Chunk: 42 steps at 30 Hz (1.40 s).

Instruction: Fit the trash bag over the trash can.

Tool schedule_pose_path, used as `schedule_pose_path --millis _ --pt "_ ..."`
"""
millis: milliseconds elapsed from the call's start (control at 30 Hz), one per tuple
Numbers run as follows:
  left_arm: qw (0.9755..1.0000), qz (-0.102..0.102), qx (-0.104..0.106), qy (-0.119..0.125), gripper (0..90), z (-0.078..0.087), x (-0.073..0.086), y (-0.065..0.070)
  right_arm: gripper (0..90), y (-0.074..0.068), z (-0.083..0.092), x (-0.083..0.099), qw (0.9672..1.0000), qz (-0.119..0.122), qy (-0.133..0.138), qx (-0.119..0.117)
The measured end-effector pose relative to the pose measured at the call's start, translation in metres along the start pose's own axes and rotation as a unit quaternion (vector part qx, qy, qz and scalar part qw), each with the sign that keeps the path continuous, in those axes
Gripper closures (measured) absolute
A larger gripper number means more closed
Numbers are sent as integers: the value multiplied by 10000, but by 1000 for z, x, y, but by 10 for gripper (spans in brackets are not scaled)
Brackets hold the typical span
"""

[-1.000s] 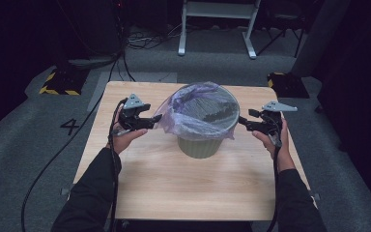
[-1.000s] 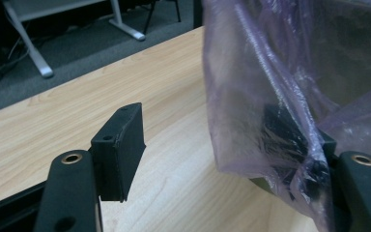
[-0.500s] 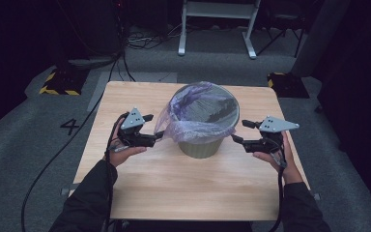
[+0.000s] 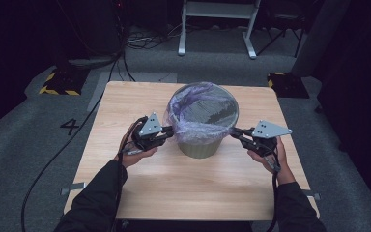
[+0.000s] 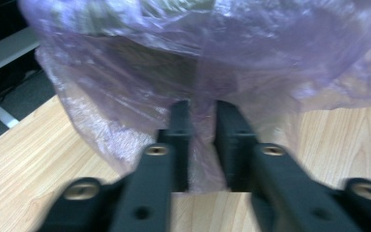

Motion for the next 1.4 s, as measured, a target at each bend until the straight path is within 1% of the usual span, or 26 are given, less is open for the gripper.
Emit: schedule_pose_path --millis 33,100,167,267,300,367,400,467,500,567,600,700,800,867,1000,1033,1067,1100,1133,1167,1200,1233,1267,1300,1333,1400 --pt "10000 21 8 3 863 -2 0 1 891 -2 -2 3 10000 13 -61 -33" --pt "9999 65 131 31 896 -7 1 2 900 -4 -5 8 9999 42 -146 -53" --pt "9999 84 83 -42 898 -12 4 0 900 -6 -7 11 9997 43 -215 -85" --pt "9996 198 163 -128 899 -19 12 -1 900 -8 -11 19 9994 -15 -342 -114" --pt "9995 198 162 -192 899 -21 15 -2 900 -8 -13 22 9991 -49 -401 -134" --pt "9991 212 185 -307 899 -25 22 -2 900 -8 -16 32 9980 -135 -586 -211" --pt "9989 213 194 -377 899 -27 26 -2 900 -7 -18 36 9975 -168 -656 -215" --pt "9981 233 189 -531 899 -31 35 -2 900 -6 -21 46 9956 -202 -883 -218" --pt "9978 257 199 -574 899 -32 38 -2 900 -5 -24 53 9945 -231 -998 -207" --pt "9971 287 203 -675 898 -36 44 -1 900 -4 -27 62 9929 -280 -1139 -202" --pt "9965 299 185 -752 898 -37 48 -2 900 -3 -29 66 9922 -319 -1187 -207" --pt "9959 331 151 -823 898 -41 54 -3 900 0 -33 75 9906 -438 -1280 -194" --pt "9956 375 123 -848 898 -42 58 -4 900 2 -36 80 9894 -548 -1328 -186" --pt "9952 406 109 -881 898 -43 61 -4 900 3 -38 84 9884 -557 -1408 -154" --pt "9947 555 86 -866 876 -44 67 -6 900 6 -41 91 9866 -723 -1455 -114" --pt "9947 579 70 -848 837 -44 67 -6 898 7 -42 93 9859 -791 -1474 -109" --pt "9946 611 54 -838 814 -44 68 -6 898 8 -43 94 9856 -799 -1486 -89" --pt "9950 600 102 -797 788 -43 68 -4 898 9 -43 96 9853 -817 -1497 -76" --pt "9950 588 68 -804 742 -42 68 -3 896 10 -43 97 9849 -846 -1513 -48" --pt "9952 565 20 -798 660 -41 68 -3 893 11 -43 98 9847 -888 -1498 -42" --pt "9954 568 29 -776 623 -39 68 -1 887 11 -42 99 9846 -911 -1494 -37" --pt "9954 584 4 -763 564 -38 68 -1 865 12 -42 100 9844 -936 -1492 -42" --pt "9951 618 -79 -770 498 -36 68 0 834 13 -41 101 9843 -964 -1476 -41" --pt "9950 617 -71 -784 447 -33 68 1 795 13 -40 101 9844 -1009 -1442 -55" --pt "9951 587 -62 -792 413 -30 68 3 739 14 -38 102 9841 -1073 -1413 -68" --pt "9951 614 -139 -764 329 -25 68 5 602 15 -35 102 9835 -1188 -1360 -110"
Point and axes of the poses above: each handheld gripper's, and its own axes: z roughly backward along the jaws, x roughly out of its underside, y roughly to its right, the point moved 10 cm from there along -z, roughly forward along the jaws, and after that the axes turned 3 degrees about -z, right-handed, at the moved point
